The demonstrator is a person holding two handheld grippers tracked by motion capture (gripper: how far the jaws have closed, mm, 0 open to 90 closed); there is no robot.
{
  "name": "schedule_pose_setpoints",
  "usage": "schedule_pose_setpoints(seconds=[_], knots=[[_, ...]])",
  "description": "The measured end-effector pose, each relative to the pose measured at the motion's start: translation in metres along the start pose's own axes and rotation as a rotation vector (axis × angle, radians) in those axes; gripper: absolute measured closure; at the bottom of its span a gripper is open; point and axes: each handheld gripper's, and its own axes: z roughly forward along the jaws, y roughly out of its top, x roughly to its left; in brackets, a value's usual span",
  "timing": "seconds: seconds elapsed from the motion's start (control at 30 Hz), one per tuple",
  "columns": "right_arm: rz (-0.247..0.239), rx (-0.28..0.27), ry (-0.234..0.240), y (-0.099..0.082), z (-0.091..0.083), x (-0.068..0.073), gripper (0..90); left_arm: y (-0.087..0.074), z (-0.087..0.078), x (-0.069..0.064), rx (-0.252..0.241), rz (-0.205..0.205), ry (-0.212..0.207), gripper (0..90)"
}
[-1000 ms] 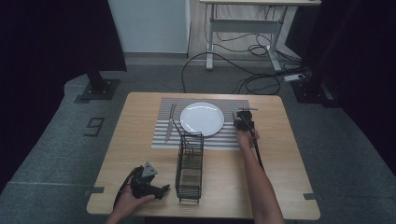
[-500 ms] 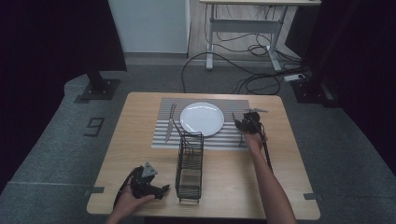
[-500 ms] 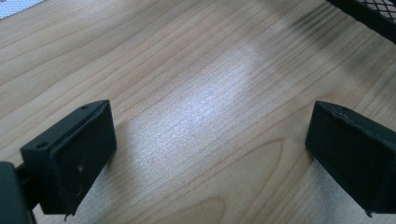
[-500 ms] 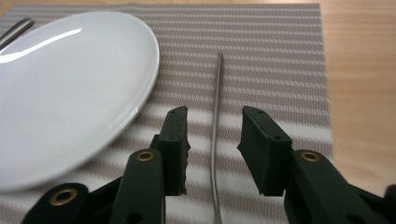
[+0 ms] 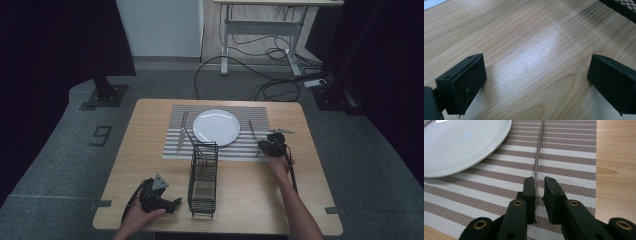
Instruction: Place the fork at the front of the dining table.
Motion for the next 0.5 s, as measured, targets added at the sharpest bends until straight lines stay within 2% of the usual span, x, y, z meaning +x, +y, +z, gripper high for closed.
schedule_pose_setpoints(seconds=[0.17, 0.27, 0.37, 0.5], knots=[[0.040, -0.007, 0.001, -0.002, 0.000, -0.006, 83.0, 0.000, 0.000, 0.000, 0.000, 0.000, 0.000, 2.1], [0.053, 0.008, 0.004, -0.005, 0.000, -0.012, 83.1, 0.000, 0.000, 0.000, 0.000, 0.000, 0.000, 2.1], [0.101, 0.003, 0.040, -0.008, 0.000, -0.019, 83.0, 0.000, 0.000, 0.000, 0.000, 0.000, 0.000, 2.1], [0.084, -0.008, 0.038, -0.010, -0.005, -0.024, 78.9, 0.000, 0.000, 0.000, 0.000, 0.000, 0.000, 2.1]])
